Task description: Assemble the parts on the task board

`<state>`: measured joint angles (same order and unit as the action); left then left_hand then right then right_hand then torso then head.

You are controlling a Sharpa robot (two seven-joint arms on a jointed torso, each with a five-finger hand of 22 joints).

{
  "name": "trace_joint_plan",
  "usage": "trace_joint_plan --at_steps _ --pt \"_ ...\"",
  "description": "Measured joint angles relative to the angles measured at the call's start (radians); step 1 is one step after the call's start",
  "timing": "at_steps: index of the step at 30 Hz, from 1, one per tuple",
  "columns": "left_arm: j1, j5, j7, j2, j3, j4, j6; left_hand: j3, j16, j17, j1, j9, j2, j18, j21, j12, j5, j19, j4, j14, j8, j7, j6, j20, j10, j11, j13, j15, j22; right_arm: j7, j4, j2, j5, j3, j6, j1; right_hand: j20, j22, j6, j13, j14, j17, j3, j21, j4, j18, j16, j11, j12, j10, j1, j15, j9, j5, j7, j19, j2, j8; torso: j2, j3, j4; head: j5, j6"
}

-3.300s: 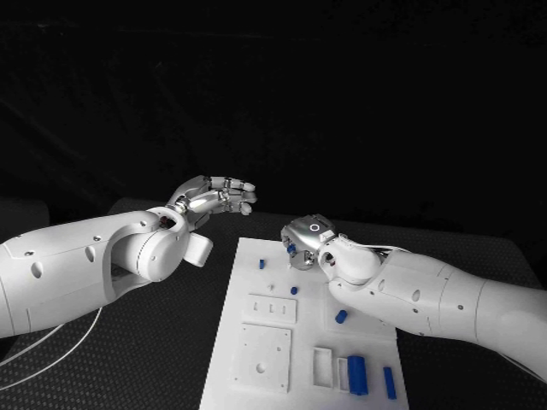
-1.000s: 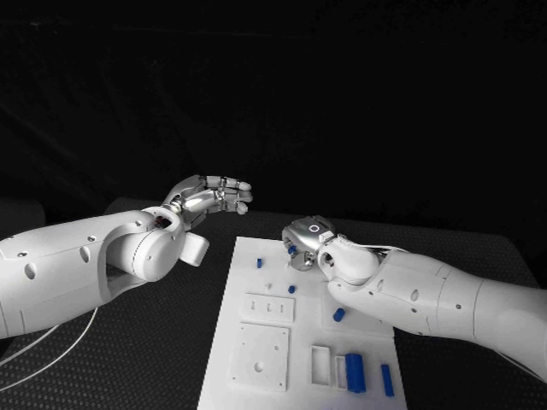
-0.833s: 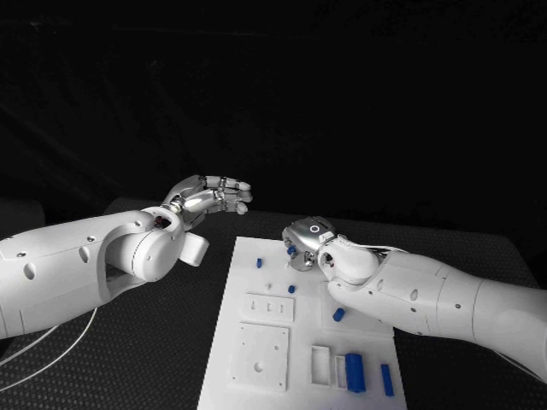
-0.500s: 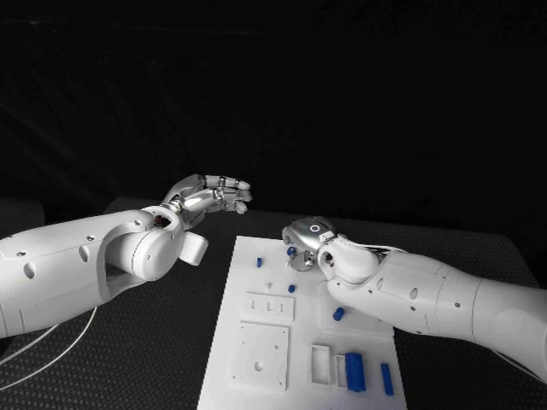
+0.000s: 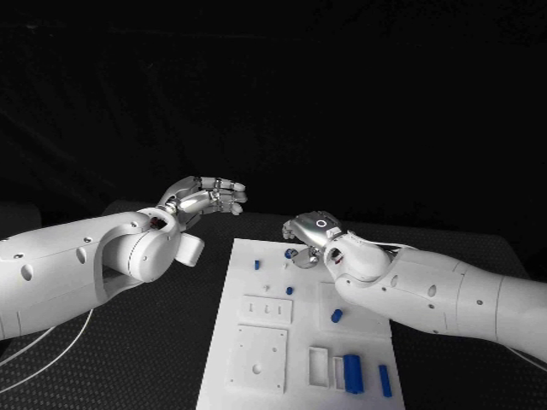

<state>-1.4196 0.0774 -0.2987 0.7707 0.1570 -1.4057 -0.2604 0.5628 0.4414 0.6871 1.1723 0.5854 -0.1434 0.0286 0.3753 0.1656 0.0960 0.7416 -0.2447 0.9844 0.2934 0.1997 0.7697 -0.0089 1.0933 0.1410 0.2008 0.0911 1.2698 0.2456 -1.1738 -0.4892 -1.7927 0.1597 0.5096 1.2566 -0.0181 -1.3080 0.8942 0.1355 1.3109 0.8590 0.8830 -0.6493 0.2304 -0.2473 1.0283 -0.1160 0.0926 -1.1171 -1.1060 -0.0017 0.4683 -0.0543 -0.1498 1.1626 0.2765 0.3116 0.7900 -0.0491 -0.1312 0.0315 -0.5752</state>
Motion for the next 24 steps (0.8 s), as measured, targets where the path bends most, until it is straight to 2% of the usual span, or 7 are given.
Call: trace_joint_plan --at_steps 1,3,8,11,17,23,24 --pt "0.000 0.000 0.000 0.000 0.000 0.003 0.000 0.000 0.000 0.000 0.000 0.000 0.000 0.000 0.000 0.000 0.000 0.000 0.000 0.000 0.000 0.000 0.000 0.000 0.000 0.000 0.000 0.000 0.000 -0.001 -0.020 -0.016 0.007 -0.010 0.000 0.008 0.000 0.000 0.000 0.000 0.000 -0.001 0.000 0.000 -0.001 0.000 0.000 0.000 0.000 0.000 0.004 0.000 0.000 0.000 0.000 0.000 0.004 0.000 0.000 0.0007 0.0004 0.001 0.002" --pt "0.000 0.000 0.000 0.002 0.000 0.005 0.000 0.000 0.000 0.000 0.000 0.000 0.000 0.000 0.000 0.000 0.000 0.000 0.000 0.000 0.000 0.000 0.000 0.000 0.000 0.000 0.000 0.000 0.000 -0.002 -0.043 -0.039 0.017 -0.016 -0.001 0.020 0.000 0.000 0.000 0.000 0.000 -0.001 -0.004 0.000 -0.005 0.000 0.000 0.004 0.000 -0.003 0.008 0.000 0.000 0.000 0.000 0.000 0.008 0.000 -0.001 0.0013 0.0018 0.002 0.005" --pt "0.000 0.000 0.000 0.005 0.000 0.008 0.000 0.000 0.000 0.000 0.000 0.000 0.000 0.000 0.000 0.000 0.000 0.000 0.000 0.000 0.000 0.000 0.000 0.000 0.000 0.000 0.000 0.000 0.001 -0.010 -0.116 -0.124 0.046 -0.023 -0.015 0.041 0.000 0.000 0.002 0.000 0.000 -0.005 -0.018 0.000 -0.006 0.000 0.004 0.010 0.004 -0.031 0.015 0.000 -0.001 0.000 -0.002 0.000 0.015 0.000 -0.005 0.0037 0.0086 0.003 0.009" --pt "0.000 0.000 0.000 0.005 0.000 0.009 0.000 0.000 0.000 0.000 0.000 0.000 0.000 0.000 0.000 0.000 0.000 0.000 0.000 0.000 0.000 0.000 0.000 0.000 0.000 0.000 0.000 0.000 0.001 -0.015 -0.134 -0.163 0.061 -0.023 -0.031 0.050 0.000 0.000 0.002 0.003 -0.003 -0.007 -0.026 0.000 -0.007 0.000 0.004 0.014 0.007 -0.039 0.015 -0.004 -0.002 0.000 -0.002 0.000 0.014 0.000 -0.007 0.0051 0.0140 0.009 0.012" --pt "0.000 0.000 0.000 0.005 0.000 0.012 0.000 0.000 0.000 0.000 0.000 0.001 0.000 0.000 0.000 0.000 0.000 0.000 0.000 0.000 0.000 0.000 0.000 0.000 0.000 0.000 0.001 0.000 0.001 -0.025 -0.138 -0.197 0.081 -0.023 -0.075 0.051 0.000 0.000 -0.002 0.003 -0.003 -0.010 -0.046 0.000 -0.004 0.000 0.004 0.014 0.007 -0.039 0.030 -0.004 -0.005 0.000 -0.002 0.000 0.018 0.000 -0.012 0.0078 0.0241 0.016 0.012" --pt "0.000 0.000 0.000 0.004 0.000 0.014 0.000 0.000 0.000 0.000 0.000 0.001 0.000 0.000 0.000 0.000 0.000 0.000 0.000 0.000 0.000 0.000 0.000 0.000 0.000 0.000 0.001 0.000 0.001 -0.031 -0.108 -0.208 0.084 -0.023 -0.124 0.050 -0.008 0.000 -0.031 0.000 -0.007 -0.016 -0.074 0.000 0.004 0.000 0.004 0.014 0.003 -0.039 0.046 -0.007 -0.011 0.000 -0.006 -0.008 0.018 -0.009 -0.015 0.0131 0.0322 0.024 0.012" --pt "0.000 0.000 0.000 0.004 0.000 0.014 0.000 0.000 0.000 0.001 0.000 0.001 0.000 0.000 0.000 0.000 0.000 0.000 0.000 0.000 0.000 0.000 0.000 0.000 0.000 0.000 0.001 0.000 0.001 -0.032 -0.100 -0.209 0.084 -0.023 -0.133 0.048 -0.011 0.000 -0.034 -0.002 -0.009 -0.016 -0.079 0.000 0.007 0.000 0.004 0.008 -0.004 -0.032 0.053 -0.005 -0.012 0.000 -0.006 -0.011 0.020 -0.012 -0.015 0.0134 0.0329 0.026 0.011"
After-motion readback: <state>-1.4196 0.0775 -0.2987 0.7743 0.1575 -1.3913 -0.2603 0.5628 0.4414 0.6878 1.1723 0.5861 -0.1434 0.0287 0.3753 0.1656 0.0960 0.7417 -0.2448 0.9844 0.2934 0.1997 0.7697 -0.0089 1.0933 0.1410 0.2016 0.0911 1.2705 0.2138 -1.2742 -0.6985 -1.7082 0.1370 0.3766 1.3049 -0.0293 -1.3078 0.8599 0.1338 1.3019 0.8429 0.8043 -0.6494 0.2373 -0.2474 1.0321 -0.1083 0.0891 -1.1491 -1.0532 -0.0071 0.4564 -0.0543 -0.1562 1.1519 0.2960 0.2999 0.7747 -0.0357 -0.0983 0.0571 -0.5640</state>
